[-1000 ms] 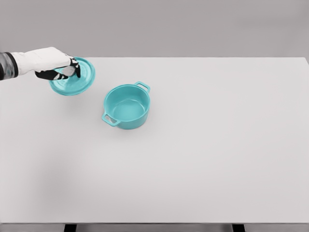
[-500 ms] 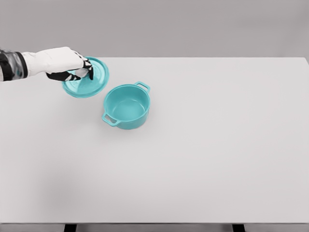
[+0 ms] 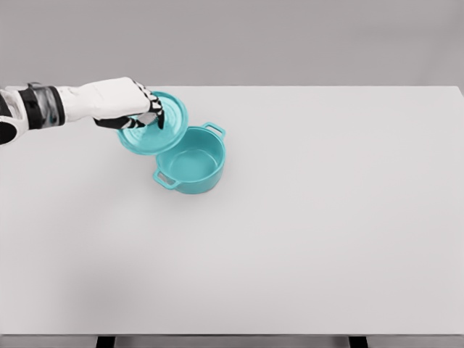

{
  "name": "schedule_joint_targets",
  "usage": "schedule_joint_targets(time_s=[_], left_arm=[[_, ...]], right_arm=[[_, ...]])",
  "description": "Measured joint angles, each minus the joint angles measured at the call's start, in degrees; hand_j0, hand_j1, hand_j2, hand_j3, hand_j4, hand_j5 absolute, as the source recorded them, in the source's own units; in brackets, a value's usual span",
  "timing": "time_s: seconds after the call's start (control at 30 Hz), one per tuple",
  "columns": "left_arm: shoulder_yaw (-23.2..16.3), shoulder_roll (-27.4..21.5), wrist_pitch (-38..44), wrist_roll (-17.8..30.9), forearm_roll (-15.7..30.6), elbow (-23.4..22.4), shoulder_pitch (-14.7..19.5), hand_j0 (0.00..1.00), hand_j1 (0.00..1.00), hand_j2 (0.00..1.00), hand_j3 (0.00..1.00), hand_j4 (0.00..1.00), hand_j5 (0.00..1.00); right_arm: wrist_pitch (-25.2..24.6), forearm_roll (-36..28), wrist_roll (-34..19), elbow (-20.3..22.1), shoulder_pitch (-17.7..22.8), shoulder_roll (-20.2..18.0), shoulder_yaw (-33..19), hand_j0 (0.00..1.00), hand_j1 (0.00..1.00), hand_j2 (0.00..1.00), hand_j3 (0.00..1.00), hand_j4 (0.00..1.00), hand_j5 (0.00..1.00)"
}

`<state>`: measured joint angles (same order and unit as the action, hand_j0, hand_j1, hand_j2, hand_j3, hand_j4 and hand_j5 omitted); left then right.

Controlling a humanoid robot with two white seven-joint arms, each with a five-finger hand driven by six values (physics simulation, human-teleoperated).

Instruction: Cover the pot with left arm

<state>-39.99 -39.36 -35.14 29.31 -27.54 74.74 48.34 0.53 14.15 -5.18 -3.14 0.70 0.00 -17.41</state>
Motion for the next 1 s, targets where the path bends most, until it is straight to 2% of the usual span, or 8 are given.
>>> schedule_joint_targets(time_s=[1.0], left_arm=[[-6.00, 3.25, 0.01, -1.63, -0.08, 5.39, -0.53, 0.52, 0.52, 0.52, 0.52, 0.52, 0.52]], right_arm=[[0.00, 0.00, 0.00, 0.00, -0.09, 0.00, 0.01, 1.00, 1.00, 1.00, 1.00, 1.00, 1.00]])
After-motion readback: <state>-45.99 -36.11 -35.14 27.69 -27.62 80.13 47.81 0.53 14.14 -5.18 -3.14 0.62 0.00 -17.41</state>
